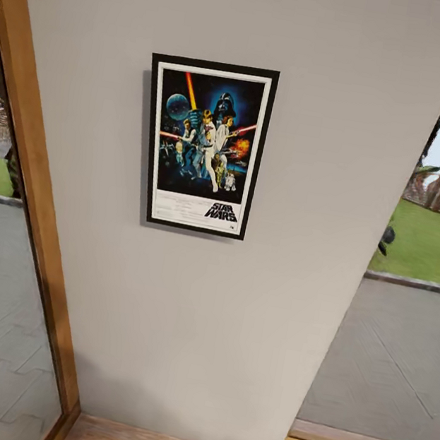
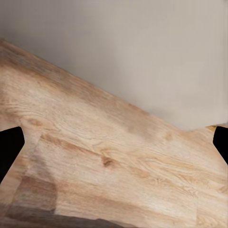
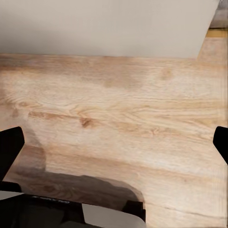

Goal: Pick up the poster from the kitchen countertop and hang it on one of the wall nails in the kitchen.

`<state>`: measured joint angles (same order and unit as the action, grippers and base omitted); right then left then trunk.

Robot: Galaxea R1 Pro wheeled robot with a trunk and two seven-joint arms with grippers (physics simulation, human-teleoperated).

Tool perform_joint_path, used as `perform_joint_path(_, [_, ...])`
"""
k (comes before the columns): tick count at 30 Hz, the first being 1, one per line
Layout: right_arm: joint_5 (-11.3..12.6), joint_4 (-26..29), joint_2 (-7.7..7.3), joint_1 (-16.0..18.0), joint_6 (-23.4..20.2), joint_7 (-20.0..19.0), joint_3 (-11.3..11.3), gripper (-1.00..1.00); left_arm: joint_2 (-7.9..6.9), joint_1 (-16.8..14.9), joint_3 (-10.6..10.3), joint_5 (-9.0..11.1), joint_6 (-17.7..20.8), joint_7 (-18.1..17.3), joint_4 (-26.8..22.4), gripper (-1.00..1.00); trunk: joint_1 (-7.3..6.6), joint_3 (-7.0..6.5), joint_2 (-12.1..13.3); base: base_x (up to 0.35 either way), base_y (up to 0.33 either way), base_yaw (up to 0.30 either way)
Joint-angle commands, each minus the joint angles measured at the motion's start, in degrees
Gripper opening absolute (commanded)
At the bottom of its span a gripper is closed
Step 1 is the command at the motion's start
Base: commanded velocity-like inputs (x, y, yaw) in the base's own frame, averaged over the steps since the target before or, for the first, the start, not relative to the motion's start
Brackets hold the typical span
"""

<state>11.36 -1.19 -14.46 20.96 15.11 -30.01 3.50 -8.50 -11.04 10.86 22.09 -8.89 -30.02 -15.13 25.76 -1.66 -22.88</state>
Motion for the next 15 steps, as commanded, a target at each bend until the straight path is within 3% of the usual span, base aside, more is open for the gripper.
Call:
perform_joint_path(1, [0.53,-0.13,0.14,0.04,0.19,0.42,0.41,1.0,-0.02,-0.03,0.08,0.33,-0.06,-0.3,0.09,1.0,0.02,-0.02,-0.04,0.0,0.0,0.0])
perform_joint_path(15, [0.28,-1.4,1.46,0.03,0.21,1.87,0.45,1.0,-0.11,-0.03,0.39,0.35,-0.15,-0.3,-0.15,1.0,0.02,-0.12,-0.04,0.0,0.0,0.0])
